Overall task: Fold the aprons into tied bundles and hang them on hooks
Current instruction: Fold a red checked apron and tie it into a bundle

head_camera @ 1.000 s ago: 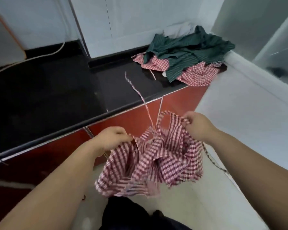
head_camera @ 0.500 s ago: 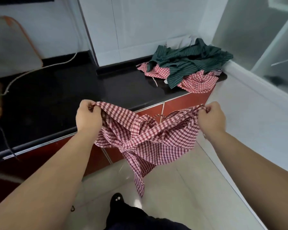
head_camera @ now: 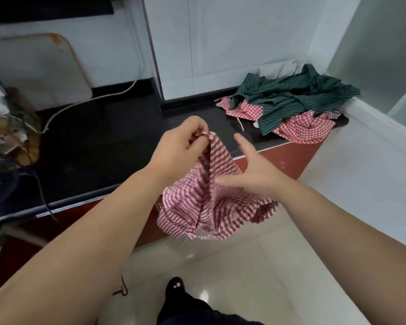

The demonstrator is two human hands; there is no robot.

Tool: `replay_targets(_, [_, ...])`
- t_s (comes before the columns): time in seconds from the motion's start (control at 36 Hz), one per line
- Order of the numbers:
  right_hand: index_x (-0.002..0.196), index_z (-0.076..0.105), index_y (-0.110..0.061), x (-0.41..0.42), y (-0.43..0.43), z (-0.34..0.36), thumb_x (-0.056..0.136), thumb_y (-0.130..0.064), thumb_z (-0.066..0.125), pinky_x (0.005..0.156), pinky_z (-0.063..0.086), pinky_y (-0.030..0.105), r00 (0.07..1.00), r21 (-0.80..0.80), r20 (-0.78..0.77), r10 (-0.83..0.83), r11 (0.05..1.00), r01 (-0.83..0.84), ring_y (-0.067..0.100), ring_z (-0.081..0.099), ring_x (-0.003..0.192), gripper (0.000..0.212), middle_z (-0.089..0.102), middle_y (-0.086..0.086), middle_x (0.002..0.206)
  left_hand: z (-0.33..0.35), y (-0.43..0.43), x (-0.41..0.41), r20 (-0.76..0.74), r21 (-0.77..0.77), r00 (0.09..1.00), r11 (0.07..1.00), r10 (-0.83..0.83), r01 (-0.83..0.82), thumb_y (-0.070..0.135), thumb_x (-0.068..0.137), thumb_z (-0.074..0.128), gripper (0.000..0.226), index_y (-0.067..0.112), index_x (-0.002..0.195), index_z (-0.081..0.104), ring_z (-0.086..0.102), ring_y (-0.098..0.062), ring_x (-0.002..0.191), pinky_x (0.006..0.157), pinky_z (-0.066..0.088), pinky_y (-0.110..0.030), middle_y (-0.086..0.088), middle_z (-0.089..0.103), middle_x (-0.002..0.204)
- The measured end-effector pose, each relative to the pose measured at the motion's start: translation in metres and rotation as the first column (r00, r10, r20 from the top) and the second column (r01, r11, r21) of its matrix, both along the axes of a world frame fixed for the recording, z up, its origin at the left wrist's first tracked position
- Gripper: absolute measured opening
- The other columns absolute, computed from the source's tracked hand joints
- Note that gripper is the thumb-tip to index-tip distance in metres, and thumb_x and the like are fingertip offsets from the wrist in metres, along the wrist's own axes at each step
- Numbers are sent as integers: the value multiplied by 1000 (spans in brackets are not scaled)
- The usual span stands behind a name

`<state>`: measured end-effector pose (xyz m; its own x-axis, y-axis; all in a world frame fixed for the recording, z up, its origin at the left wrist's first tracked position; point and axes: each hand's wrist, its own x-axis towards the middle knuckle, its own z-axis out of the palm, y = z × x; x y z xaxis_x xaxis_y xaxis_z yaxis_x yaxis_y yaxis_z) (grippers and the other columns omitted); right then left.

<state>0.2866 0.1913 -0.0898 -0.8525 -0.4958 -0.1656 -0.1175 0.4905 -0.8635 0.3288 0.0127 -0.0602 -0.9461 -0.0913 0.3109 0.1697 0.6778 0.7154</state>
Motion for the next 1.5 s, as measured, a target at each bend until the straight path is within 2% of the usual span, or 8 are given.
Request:
replay_targets(0.22, [101,59,-5,-16,-34,-26,97,-17,45,69,34,30,928,188,-356,-111,964,188,30,57,95,19,64,12,100,3,-20,-1,68,75,997,996,47,-52,23,83,69,16,31,76,56,47,2,55,56,37,-15,16,54,60])
replay_targets(0.36, [83,52,-18,-30,-37,-21,100,-12,36,59,41,32,948,-175,-46,-316,937,304,22,52,67,23,55,8,77,-5,-53,1,444,-272,879,961,175,-54,50,71,77,42,32,103,57,57,-7,89,80,48,-27,14,61,95])
replay_targets(0.47, [84,54,-9,-42,-38,-9,99,-22,38,76,47,43,947,-212,58,-317,923,322,34,58,84,25,61,17,89,-27,-68,2,257,-387,868,868,425,-310,35,95,52,21,20,87,64,60,-20,80,65,46,-33,2,63,86])
replay_targets(0.64, [88,58,-9,-45,-21,-13,98,-26,47,67,37,35,897,258,-441,-39,951,169,24,53,80,23,61,4,81,-31,-77,-8,176,230,868,837,465,-496,18,98,46,19,20,82,55,59,-21,74,68,49,-36,-3,61,81])
replay_targets(0.86, [85,52,3,-45,-27,-25,99,-33,42,67,37,38,930,-49,78,-358,931,362,25,48,72,41,53,19,78,-36,-47,-18,106,-72,746,754,657,-653,22,88,65,48,11,128,41,35,-34,123,99,36,-44,-15,34,136])
replay_targets(1.14, [85,56,-11,-50,-36,13,102,-22,40,57,46,25,905,-349,399,-150,888,301,15,55,59,25,58,5,72,-78,-5,-7,661,213,717,972,-221,103,51,71,78,121,18,154,-4,22,-14,144,115,23,-27,10,20,155])
replay_targets(1.28, [94,56,-1,-56,-36,23,101,-27,42,57,45,27,934,-374,319,-164,883,282,17,53,58,30,56,5,69,-81,-5,-19,568,172,817,985,-103,5,35,95,55,16,24,99,66,62,-17,100,91,47,-27,4,68,107])
replay_targets(1.5, [149,14,-29,-28,-20,3,77,-35,76,87,38,12,962,14,253,102,994,-109,-6,48,95,95,46,-25,114,-40,0,-44,405,819,914,456,-29,-349,21,98,53,15,16,100,67,67,-26,94,86,54,-42,-9,72,101])
